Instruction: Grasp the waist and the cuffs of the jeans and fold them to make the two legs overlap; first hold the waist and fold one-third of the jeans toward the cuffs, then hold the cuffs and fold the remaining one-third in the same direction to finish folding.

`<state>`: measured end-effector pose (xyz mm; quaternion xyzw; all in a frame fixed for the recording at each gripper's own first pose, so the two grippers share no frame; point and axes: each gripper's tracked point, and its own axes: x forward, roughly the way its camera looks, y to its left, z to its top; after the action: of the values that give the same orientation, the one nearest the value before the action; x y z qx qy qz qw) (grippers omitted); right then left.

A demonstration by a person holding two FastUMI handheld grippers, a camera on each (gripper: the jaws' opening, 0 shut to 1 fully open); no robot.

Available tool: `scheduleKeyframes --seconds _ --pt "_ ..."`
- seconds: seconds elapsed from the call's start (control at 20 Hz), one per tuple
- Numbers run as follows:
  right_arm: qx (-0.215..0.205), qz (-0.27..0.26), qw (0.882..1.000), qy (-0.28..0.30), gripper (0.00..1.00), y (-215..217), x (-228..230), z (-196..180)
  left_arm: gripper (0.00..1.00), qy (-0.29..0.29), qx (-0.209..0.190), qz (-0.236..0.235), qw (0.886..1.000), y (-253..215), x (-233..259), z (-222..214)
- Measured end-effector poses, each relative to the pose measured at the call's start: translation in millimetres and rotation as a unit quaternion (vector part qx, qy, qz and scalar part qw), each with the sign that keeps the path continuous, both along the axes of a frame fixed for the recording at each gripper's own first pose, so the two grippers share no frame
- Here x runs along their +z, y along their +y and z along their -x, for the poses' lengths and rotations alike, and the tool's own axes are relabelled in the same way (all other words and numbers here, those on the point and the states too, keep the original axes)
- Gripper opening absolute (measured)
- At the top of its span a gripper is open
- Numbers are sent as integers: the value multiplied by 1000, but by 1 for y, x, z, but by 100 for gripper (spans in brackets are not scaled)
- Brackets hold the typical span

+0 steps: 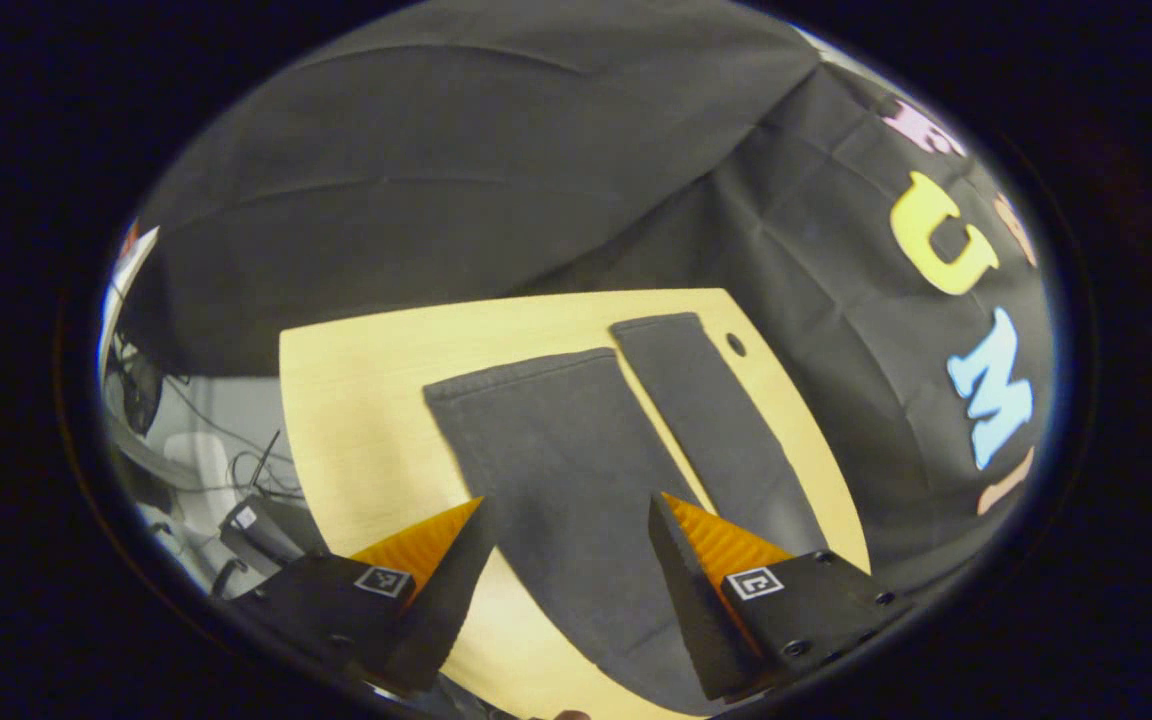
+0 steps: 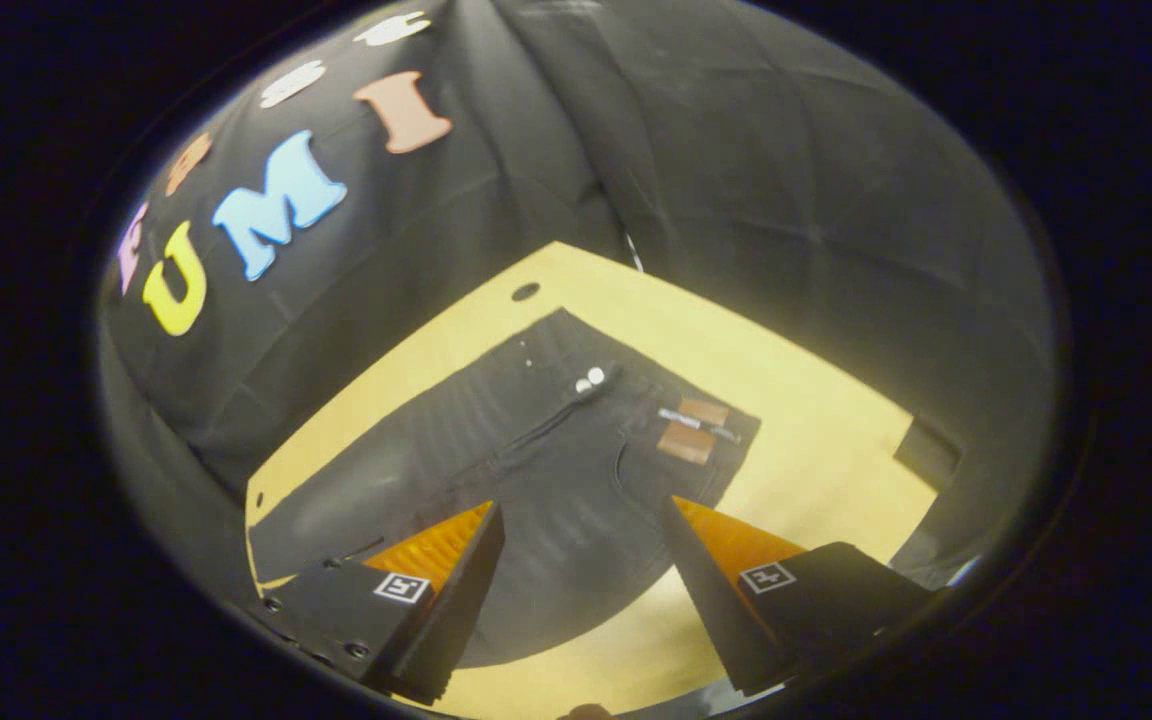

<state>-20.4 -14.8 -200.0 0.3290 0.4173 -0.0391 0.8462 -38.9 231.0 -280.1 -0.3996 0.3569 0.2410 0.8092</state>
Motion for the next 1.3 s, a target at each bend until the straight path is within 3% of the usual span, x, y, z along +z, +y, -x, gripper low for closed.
scheduleKeyframes --seconds 0.25,0.5,0.6,0.7,1.0,1.15,1.2,1.3 --pt "-33 -53 997 48 96 0 -11 4 99 42 72 91 992 31 -56 4" --pt "-88 -123 984 96 96 -9 -15 10 99 66 96 146 982 29 -96 -3" --pt "-113 -136 978 110 96 -18 -15 9 95 50 95 153 982 34 -97 -15" --pt "-132 -151 972 121 95 -23 -23 8 97 44 87 157 983 33 -96 -24" --pt "-145 -208 959 124 95 -6 -31 -12 94 26 73 173 982 24 -97 -50" --pt "-135 -223 957 127 85 5 -40 -21 89 15 72 189 979 16 -101 -63" --pt "-132 -217 958 131 81 4 -46 -22 82 13 76 198 977 14 -105 -66" --pt "-128 -207 960 137 47 3 -52 -20 65 10 83 208 974 16 -111 -65"
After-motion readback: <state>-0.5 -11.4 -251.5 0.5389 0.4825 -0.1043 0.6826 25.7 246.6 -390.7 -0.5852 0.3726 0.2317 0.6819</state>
